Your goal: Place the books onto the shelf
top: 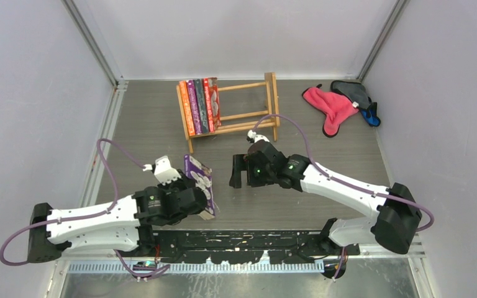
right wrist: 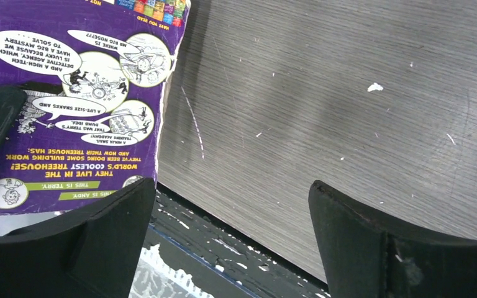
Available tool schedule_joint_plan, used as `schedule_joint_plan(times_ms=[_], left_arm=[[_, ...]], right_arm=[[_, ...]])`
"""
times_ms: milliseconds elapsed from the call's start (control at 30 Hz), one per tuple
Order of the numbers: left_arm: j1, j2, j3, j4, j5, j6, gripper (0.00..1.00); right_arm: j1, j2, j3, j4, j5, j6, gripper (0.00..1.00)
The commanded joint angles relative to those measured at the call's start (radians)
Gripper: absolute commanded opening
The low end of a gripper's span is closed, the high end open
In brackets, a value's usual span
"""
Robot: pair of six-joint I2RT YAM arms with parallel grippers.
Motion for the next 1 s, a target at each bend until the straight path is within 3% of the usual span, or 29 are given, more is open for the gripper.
schedule_joint_plan(times_ms=[0, 267, 400, 467, 600, 733, 967], left_arm=[[-0.012, -0.09, -0.001, 0.109, -0.132, 0.16, 0.0], [-0.013, -0.159, -0.007, 0.231, -0.11, 0.372, 0.0], [-0.017, -0.134, 0.016, 0.248, -0.105, 0.44, 0.0], [-0.023, -0.125, 0.024, 0.255, -0.108, 0.468, 0.0], [-0.035, -0.124, 0.019, 0.287, -0.113, 0.514, 0.0], [-0.054, -0.138, 0.002, 0.338, -0.116, 0.568, 0.0], [-0.082, -0.208, -0.035, 0.484, -0.088, 0.722, 0.0]], right_arm=[[-0.004, -0.072, -0.008, 0.08, 0.039, -0.004, 1.0], [-0.025, -0.275, -0.155, 0.244, 0.235, 0.153, 1.0], [-0.088, -0.288, -0.173, 0.286, 0.149, 0.151, 0.91], [-0.098, -0.246, -0.134, 0.249, 0.129, 0.128, 0.82], [-0.098, -0.178, -0.029, 0.162, 0.139, 0.091, 0.74], [-0.113, -0.155, 0.011, 0.152, 0.147, 0.111, 0.72], [-0.197, -0.099, 0.019, 0.226, -0.102, 0.225, 0.73]])
